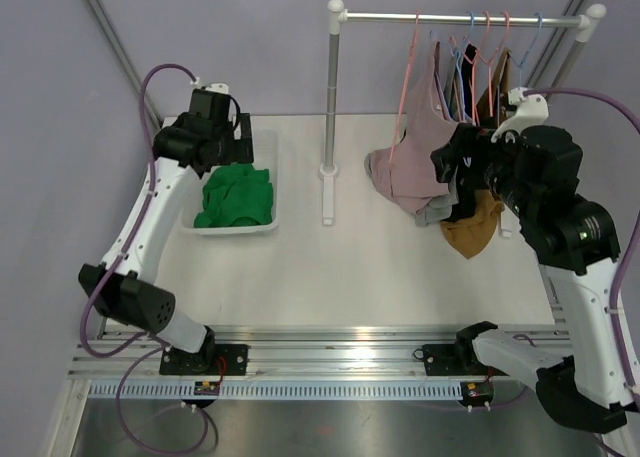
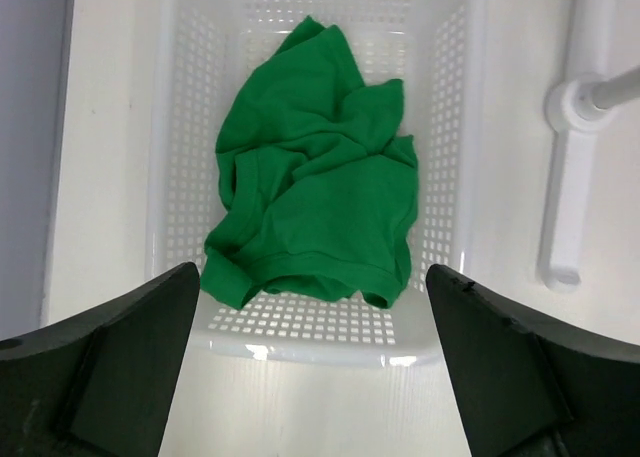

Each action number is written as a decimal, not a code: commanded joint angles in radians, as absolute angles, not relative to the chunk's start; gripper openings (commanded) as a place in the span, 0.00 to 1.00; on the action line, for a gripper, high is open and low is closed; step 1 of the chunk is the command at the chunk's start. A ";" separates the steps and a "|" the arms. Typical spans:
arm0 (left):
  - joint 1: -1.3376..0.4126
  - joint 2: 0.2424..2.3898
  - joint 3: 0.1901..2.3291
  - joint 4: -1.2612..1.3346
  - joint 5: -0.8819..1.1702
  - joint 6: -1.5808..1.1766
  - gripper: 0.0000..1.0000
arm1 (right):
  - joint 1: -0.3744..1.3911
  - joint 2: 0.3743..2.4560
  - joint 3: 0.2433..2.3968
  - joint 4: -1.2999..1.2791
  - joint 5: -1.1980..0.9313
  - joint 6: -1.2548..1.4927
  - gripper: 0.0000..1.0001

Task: Remove the tank top from the hanger

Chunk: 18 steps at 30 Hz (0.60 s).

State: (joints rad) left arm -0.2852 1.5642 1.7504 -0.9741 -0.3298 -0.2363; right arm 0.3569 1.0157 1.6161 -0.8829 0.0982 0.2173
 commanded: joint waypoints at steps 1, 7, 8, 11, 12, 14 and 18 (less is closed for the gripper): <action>-0.311 1.334 1.665 -0.919 -0.241 -0.242 0.99 | 0.354 1.124 1.755 -0.930 0.228 0.186 0.96; -0.443 1.080 1.392 -0.845 -0.216 -0.277 0.99 | 0.308 1.293 1.914 -0.945 0.330 0.107 0.85; -0.454 1.018 1.356 -0.835 -0.210 -0.282 0.99 | 0.293 1.317 1.924 -0.936 0.328 0.088 0.82; -0.489 0.918 1.180 -0.784 -0.180 -0.295 0.99 | 0.229 1.348 1.936 -0.881 0.237 0.035 0.71; -0.492 0.863 1.145 -0.776 -0.164 -0.296 0.99 | 0.218 1.357 1.943 -0.870 0.179 0.023 0.70; -0.492 0.819 1.053 -0.747 -0.155 -0.296 0.99 | 0.187 1.406 1.973 -0.857 0.152 0.011 0.67; -0.492 0.778 0.988 -0.736 -0.169 -0.290 0.99 | 0.158 1.495 2.066 -0.862 0.121 0.006 0.61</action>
